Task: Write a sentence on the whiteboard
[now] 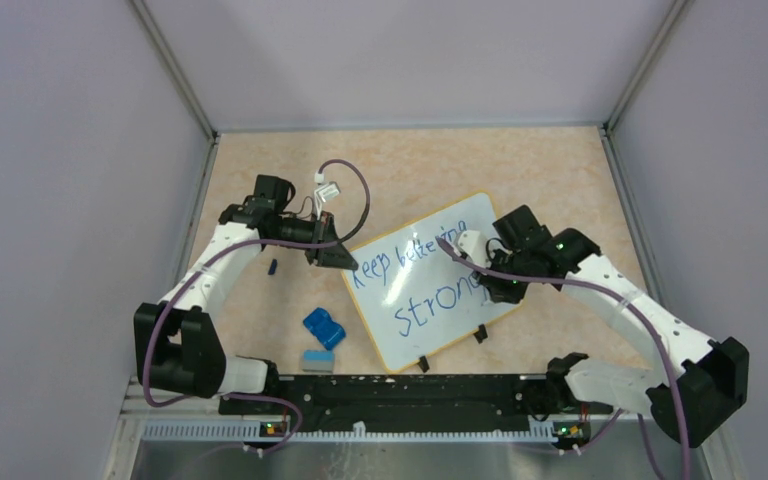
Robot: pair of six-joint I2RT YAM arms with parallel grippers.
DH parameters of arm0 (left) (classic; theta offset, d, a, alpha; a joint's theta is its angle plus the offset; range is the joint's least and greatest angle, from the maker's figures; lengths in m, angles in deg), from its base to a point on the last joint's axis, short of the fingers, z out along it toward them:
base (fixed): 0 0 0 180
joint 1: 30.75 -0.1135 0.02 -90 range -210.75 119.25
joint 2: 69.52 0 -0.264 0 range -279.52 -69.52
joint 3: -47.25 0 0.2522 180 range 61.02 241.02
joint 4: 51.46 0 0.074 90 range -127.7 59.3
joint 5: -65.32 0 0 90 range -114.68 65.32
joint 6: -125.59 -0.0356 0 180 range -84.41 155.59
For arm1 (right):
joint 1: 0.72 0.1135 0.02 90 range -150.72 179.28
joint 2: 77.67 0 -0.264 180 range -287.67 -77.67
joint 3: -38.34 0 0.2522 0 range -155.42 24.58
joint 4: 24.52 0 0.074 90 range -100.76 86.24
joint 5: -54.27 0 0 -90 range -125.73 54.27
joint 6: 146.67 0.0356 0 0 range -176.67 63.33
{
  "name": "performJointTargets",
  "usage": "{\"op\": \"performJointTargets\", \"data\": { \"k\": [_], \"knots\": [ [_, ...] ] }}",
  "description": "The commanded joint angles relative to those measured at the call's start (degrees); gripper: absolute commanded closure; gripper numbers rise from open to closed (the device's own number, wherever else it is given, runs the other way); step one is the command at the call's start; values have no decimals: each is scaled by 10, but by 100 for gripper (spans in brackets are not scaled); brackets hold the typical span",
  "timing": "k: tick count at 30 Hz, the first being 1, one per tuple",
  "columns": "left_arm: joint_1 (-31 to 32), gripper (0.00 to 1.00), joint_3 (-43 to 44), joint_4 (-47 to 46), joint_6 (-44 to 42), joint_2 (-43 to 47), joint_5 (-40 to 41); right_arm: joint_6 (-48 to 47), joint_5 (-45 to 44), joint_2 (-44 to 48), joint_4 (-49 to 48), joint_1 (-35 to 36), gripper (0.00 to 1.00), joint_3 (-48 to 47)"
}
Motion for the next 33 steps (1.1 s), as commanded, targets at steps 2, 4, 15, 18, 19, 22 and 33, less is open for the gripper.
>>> {"op": "performJointTargets", "data": {
  "k": [2,4,15,18,19,22,33],
  "knots": [
    [11,100,-16,-18,-39,-11,52,16,1,-4,-44,25,100,-12],
    [11,100,-16,-16,-40,-9,52,20,6,-7,-45,27,100,-14],
    [11,100,-15,-17,-38,-8,52,10,52,47,-21,27,100,-43],
    [11,100,-13,-17,-37,-10,51,15,54,56,-9,27,100,-57],
    [11,100,-12,-17,-36,-11,51,18,50,57,-5,27,100,-60],
    [11,100,-9,-16,-36,-12,50,23,40,59,8,27,100,-68],
    [14,100,-10,-15,-38,-9,52,-17,-8,46,54,-25,100,-61]
  ]
}}
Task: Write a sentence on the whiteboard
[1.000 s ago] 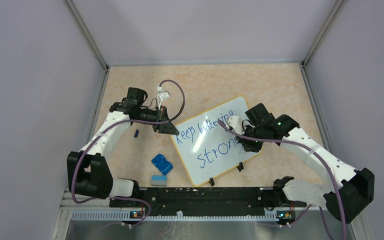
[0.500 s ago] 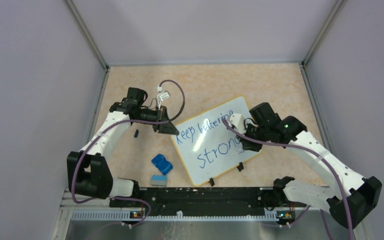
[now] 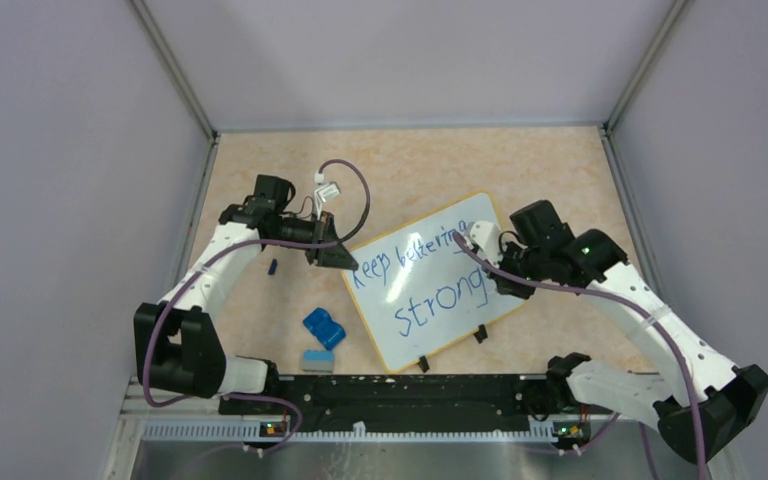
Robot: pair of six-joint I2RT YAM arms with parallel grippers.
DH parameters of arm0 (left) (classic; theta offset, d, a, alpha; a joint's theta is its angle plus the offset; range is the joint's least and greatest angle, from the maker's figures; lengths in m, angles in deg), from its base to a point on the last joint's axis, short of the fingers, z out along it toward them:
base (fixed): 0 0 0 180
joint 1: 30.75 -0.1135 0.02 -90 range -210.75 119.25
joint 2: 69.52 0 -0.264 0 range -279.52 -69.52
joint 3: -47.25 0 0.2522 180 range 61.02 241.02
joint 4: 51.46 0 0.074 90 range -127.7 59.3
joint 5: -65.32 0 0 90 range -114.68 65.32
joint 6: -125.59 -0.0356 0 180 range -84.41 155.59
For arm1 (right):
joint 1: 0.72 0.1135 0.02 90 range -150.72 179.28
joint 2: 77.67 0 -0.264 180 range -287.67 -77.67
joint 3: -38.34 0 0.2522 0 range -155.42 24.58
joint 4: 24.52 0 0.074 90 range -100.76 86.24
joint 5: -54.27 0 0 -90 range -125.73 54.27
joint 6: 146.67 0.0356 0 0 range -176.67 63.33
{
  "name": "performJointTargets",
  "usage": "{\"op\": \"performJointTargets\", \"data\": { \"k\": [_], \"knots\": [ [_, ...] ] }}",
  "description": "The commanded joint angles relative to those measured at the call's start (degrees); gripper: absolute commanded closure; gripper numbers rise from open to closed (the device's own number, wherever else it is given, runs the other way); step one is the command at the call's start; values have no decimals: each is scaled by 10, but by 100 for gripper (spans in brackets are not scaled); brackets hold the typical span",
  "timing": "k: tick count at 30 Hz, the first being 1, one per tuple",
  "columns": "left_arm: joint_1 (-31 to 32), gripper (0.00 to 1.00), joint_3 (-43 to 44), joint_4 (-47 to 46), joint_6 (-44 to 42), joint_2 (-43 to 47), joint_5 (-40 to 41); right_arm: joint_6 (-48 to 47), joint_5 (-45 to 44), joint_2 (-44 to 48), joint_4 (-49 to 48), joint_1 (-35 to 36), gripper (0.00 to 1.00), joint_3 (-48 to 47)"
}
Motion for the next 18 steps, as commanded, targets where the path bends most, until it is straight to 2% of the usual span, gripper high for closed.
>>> {"op": "performJointTargets", "data": {
  "k": [1,18],
  "knots": [
    [14,100,-11,-15,-38,-10,53,-24,-9,-9,24,-28,100,-12],
    [14,100,-14,-16,-39,-5,58,-13,-74,-46,-62,-32,100,42]
  ]
}}
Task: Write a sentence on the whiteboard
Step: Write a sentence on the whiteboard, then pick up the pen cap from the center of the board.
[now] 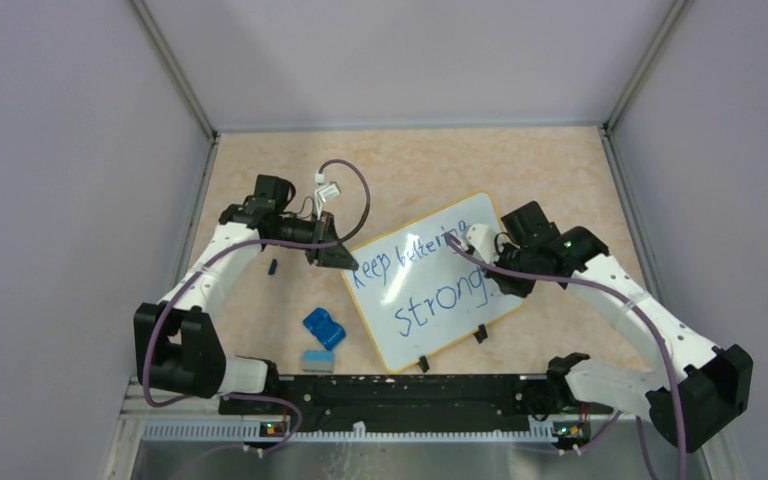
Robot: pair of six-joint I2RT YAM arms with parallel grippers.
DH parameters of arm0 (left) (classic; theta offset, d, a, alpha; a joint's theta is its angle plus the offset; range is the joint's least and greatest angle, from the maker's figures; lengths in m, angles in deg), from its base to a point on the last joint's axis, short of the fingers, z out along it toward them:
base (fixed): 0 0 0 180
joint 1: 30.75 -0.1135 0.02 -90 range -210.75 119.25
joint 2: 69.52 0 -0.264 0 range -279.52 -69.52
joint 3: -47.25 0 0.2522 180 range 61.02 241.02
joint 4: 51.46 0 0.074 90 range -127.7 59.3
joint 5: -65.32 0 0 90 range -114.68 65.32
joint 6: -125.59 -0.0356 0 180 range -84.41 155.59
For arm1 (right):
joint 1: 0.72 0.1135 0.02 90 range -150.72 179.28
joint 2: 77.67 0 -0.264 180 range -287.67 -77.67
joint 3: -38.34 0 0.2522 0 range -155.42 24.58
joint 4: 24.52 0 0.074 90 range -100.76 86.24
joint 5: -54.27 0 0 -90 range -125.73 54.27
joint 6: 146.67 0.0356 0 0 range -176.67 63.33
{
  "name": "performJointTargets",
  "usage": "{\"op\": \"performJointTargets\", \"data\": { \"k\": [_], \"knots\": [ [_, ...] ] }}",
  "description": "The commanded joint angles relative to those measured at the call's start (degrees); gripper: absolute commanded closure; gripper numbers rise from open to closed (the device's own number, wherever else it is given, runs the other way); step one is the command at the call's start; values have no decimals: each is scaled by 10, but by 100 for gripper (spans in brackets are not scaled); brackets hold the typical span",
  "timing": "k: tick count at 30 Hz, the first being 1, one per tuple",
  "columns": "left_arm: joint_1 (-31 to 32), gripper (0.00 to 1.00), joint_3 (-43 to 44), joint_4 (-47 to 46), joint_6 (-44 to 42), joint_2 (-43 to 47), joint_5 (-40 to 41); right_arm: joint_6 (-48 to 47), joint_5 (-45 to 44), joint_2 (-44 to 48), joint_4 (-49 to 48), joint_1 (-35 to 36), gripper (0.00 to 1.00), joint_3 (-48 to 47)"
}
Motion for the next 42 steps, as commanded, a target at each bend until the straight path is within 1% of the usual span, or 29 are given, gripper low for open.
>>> {"op": "performJointTargets", "data": {
  "k": [1,6,11,12,17,20,24,26,28,31,33,35,38,40,42],
  "knots": [
    [13,100,-14,-16,-38,-6,58,2,-35,-4,-35,-7,100,9],
    [13,100,-10,-15,-38,-11,56,-1,-44,-5,-37,-8,100,12],
    [13,100,-9,-14,-38,-8,54,-1,-21,0,-24,-8,100,-13],
    [13,97,-9,-13,-38,-6,53,-1,-3,5,-18,-8,100,-23],
    [13,71,-8,-13,-38,3,46,-1,85,24,13,-8,100,-77],
    [12,62,-4,-14,-34,9,46,1,126,27,29,-7,100,-111],
    [5,46,2,-15,-27,28,25,16,164,36,18,-7,100,-144],
    [-7,40,7,-17,-24,39,12,32,175,34,6,-8,100,-163],
    [-28,37,12,-25,-16,53,4,49,189,28,-6,-8,100,-181],
    [-83,33,21,-57,7,73,-4,79,199,20,-31,-9,100,-205],
    [-125,31,45,-58,4,80,16,101,203,16,-51,-12,100,-217],
    [-154,29,66,-50,-8,80,54,126,215,10,-75,-18,100,-227],
    [-187,31,85,-16,-38,68,131,162,229,0,-101,-29,100,-233],
    [-224,31,83,2,-53,60,160,180,233,-8,-114,-35,100,-239],
    [-245,32,73,4,-67,56,215,191,236,-15,-123,-39,100,-244]
  ]
}}
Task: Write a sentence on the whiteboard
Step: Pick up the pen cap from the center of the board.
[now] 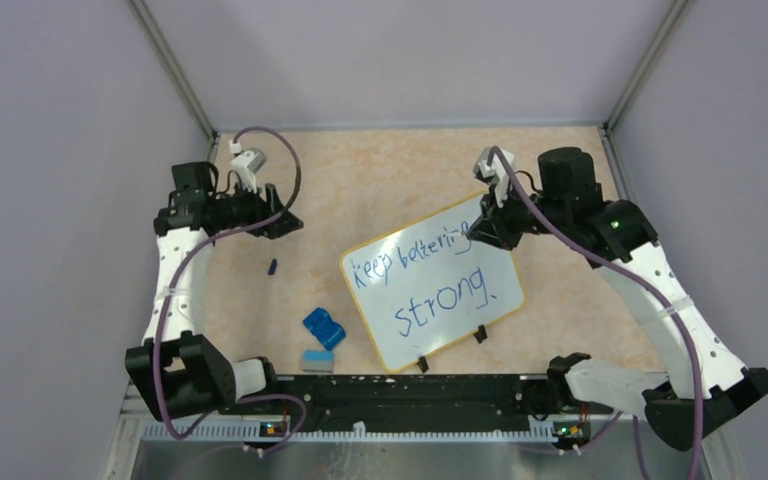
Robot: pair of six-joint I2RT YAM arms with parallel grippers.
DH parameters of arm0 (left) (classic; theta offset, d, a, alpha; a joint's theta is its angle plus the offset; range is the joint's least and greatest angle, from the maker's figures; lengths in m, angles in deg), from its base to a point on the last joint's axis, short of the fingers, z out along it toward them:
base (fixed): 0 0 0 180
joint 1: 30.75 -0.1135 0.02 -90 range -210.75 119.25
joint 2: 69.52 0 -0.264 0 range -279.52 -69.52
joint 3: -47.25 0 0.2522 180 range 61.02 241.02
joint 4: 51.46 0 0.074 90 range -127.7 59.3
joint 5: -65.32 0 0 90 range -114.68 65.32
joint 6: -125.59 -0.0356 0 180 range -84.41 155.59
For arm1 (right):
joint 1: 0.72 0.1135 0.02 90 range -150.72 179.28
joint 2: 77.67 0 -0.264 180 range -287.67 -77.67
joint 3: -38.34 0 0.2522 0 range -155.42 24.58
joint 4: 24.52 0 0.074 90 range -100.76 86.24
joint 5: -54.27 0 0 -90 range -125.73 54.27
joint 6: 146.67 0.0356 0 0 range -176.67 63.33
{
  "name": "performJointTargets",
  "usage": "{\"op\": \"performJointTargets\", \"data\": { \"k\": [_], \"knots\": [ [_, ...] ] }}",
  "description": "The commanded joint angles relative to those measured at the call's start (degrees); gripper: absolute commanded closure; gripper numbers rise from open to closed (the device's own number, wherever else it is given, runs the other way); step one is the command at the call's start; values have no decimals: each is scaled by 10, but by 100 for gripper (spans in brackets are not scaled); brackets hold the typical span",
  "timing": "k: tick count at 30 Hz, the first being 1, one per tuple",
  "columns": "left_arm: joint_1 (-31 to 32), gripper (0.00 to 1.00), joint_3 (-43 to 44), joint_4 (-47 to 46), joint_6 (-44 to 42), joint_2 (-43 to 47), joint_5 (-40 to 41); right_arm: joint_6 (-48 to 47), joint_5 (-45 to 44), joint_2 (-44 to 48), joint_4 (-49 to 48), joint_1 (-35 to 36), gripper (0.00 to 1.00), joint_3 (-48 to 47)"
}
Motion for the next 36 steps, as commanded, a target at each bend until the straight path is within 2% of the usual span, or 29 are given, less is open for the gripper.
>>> {"op": "performJointTargets", "data": {
  "k": [1,5,12,20,36],
  "knots": [
    [-47,33,-6,22,-50,-9,138,56,24,-16,-58,-14,100,-32],
    [-57,35,-43,16,-97,-22,224,74,29,-31,-76,-24,100,-34],
    [-60,39,-84,13,-150,-82,295,106,70,-41,-108,-59,100,-24],
    [-60,41,-115,-27,-175,-147,289,121,88,-47,-115,-88,100,-43],
    [-53,51,-134,-112,-201,-229,292,115,88,-59,-104,-90,100,-57]
  ]
}}
